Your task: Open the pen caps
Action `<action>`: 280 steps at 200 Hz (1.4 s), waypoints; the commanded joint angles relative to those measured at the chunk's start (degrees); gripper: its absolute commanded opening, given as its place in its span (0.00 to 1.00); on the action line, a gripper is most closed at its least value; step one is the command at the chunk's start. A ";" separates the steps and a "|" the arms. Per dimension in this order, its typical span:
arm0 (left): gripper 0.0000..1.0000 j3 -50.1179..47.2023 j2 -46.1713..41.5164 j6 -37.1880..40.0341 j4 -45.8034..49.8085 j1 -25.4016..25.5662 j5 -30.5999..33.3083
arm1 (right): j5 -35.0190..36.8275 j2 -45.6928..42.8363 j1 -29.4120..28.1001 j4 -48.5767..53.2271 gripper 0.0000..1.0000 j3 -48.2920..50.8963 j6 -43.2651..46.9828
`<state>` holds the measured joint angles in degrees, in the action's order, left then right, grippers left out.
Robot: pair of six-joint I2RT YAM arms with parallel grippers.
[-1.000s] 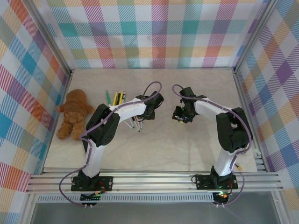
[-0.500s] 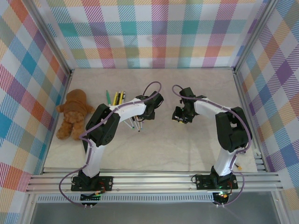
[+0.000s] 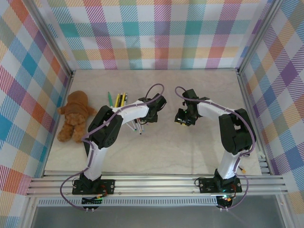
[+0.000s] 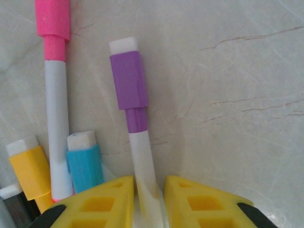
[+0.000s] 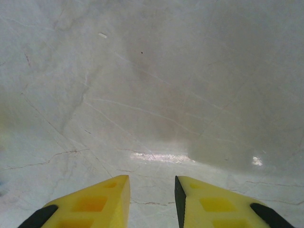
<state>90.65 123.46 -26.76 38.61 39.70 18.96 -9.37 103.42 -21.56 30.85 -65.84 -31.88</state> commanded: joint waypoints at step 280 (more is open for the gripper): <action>0.00 -7.12 -7.52 11.21 -10.57 -0.83 -42.87 | -17.91 5.76 0.82 -14.35 0.36 0.13 -8.55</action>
<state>84.14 118.83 -15.55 29.39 38.92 -22.96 -25.76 108.29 -20.97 17.21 -66.87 -39.88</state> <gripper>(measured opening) 0.049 0.360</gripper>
